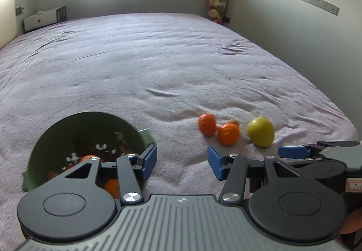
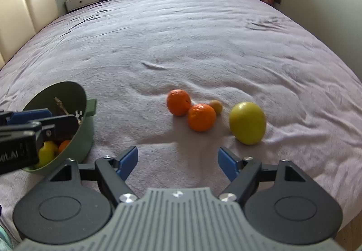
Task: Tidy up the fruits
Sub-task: 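Withdraw both open tools toward the remaining fruit on the bed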
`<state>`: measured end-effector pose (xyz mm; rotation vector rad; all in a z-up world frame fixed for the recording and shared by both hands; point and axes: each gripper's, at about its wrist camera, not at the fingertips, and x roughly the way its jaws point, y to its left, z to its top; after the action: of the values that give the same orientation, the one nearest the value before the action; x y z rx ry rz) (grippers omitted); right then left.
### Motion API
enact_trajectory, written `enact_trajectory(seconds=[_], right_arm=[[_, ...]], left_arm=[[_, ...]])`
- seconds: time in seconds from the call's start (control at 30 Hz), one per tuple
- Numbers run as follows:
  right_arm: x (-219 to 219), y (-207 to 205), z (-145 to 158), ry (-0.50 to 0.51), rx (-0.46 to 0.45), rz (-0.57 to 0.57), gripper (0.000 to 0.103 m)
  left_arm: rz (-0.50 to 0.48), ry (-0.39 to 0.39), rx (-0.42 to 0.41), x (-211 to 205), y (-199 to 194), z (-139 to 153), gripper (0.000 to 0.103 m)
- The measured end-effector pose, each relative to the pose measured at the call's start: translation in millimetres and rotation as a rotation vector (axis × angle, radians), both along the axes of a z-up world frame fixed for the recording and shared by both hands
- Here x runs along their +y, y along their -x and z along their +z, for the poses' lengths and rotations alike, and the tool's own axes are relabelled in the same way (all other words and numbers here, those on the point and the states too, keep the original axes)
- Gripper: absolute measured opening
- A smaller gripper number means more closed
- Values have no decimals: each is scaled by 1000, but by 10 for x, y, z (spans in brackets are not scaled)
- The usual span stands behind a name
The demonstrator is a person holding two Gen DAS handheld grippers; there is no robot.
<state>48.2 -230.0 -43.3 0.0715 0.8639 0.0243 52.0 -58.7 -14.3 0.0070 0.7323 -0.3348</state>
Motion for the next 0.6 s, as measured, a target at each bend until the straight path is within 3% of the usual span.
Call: enact_trajectory(seconds=[0.23,0.43,0.6], right_arm=[[-251,-59,-59,-24,7,-79,75],[-526,-119,-147,-124,22,-181,69],[-673,-212,-213,-139,16,-259,68]], left_arm=[[-52,6,-31,-260,-38,-78,60],[-71,9,-21,-427,-150,-189,60],[-102,32,-9,-561,-250,-291,60]])
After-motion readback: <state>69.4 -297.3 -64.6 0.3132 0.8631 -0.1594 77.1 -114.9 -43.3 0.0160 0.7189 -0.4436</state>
